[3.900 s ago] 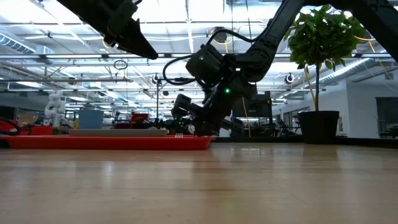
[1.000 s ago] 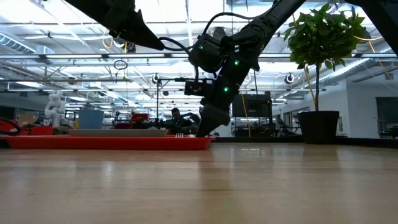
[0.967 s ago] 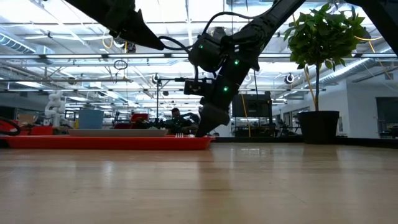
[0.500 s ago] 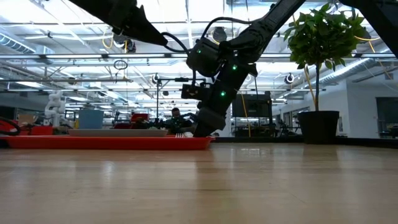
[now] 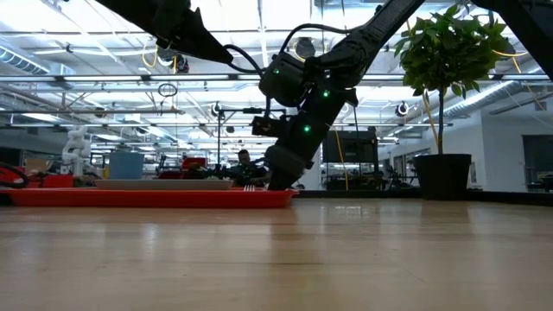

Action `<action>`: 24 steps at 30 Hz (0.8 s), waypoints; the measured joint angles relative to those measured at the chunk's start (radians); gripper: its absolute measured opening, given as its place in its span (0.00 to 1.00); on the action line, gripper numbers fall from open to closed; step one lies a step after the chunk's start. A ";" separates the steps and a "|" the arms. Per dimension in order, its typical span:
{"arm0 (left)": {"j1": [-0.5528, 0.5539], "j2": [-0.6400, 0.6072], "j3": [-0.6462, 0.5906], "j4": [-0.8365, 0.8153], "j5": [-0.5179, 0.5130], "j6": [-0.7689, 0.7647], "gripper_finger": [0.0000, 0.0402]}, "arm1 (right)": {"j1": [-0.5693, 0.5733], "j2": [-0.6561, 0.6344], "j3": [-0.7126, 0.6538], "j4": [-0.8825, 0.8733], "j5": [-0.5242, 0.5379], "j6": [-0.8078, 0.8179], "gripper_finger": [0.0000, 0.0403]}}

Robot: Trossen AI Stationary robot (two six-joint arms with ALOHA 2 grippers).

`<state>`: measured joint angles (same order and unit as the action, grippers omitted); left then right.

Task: Pick and place plate/cup/fork/spoon on tray
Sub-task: Put the orange spoon on the red serving tray to the right of the orange fork

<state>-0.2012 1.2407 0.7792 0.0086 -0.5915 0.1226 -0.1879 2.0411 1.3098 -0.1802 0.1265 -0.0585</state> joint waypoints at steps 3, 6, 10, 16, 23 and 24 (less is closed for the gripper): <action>0.000 0.000 0.000 0.000 0.000 0.000 0.19 | 0.001 0.000 -0.001 0.015 0.000 0.025 0.00; 0.000 0.000 0.000 0.000 0.000 0.000 0.19 | 0.001 0.001 -0.001 0.030 -0.001 0.042 0.00; 0.000 0.000 0.000 0.000 0.000 0.000 0.19 | 0.003 0.002 -0.001 0.035 0.000 0.047 0.00; 0.000 0.000 0.000 0.000 0.000 0.000 0.19 | 0.005 0.002 -0.001 0.032 -0.001 0.048 0.00; 0.000 0.000 0.000 0.000 0.000 0.000 0.19 | 0.006 0.002 -0.001 0.033 0.001 0.048 0.00; 0.000 0.000 0.000 0.000 0.000 0.000 0.19 | 0.006 0.002 -0.001 0.033 0.001 0.047 0.00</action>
<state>-0.2012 1.2407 0.7792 0.0081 -0.5915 0.1230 -0.1818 2.0426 1.3087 -0.1471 0.1279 -0.0112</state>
